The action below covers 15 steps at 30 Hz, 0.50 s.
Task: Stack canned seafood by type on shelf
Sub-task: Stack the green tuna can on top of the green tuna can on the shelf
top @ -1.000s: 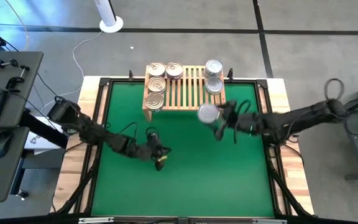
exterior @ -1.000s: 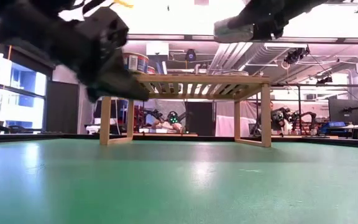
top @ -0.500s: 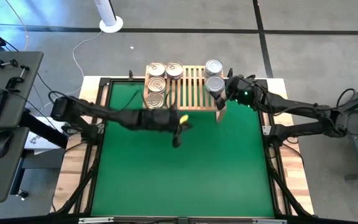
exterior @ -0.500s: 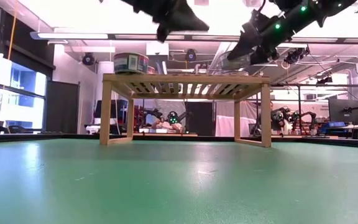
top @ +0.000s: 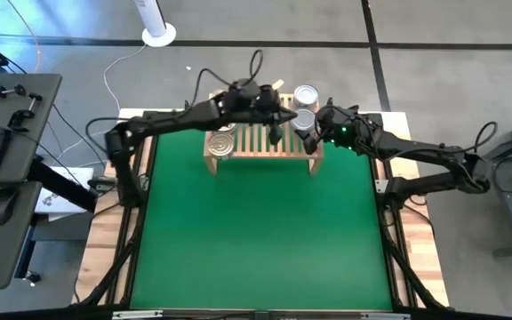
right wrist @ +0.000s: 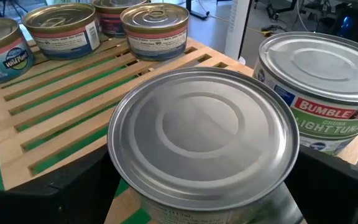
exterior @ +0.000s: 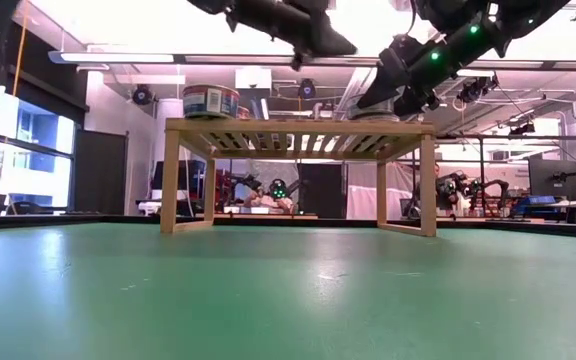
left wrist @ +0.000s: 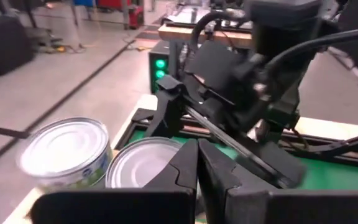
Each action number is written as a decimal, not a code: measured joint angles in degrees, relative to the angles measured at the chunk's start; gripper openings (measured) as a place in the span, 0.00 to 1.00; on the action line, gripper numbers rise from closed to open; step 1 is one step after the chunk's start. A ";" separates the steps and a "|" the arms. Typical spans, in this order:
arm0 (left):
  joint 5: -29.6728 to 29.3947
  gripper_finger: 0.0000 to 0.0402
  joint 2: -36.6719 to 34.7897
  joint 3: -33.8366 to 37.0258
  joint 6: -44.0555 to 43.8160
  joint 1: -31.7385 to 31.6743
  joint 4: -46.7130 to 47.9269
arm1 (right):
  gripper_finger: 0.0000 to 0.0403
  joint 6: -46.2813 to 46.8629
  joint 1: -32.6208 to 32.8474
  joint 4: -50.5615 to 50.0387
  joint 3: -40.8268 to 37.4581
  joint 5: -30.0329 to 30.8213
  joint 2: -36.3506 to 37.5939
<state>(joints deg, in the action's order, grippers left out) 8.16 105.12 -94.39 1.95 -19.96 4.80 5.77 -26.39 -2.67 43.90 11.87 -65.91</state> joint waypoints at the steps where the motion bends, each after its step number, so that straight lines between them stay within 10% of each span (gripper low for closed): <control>1: 1.32 0.00 1.63 -1.43 -0.23 -0.56 0.03 | 0.99 0.10 0.00 0.18 0.00 -0.02 -0.02; 15: 6.06 0.00 12.45 -8.20 -4.26 -3.42 2.91 | 0.99 1.91 0.02 0.10 -0.06 2.26 0.35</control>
<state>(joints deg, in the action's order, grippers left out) 14.21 117.58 -102.59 -2.31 -23.37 7.71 7.68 -26.37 -2.57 43.84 14.14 -65.56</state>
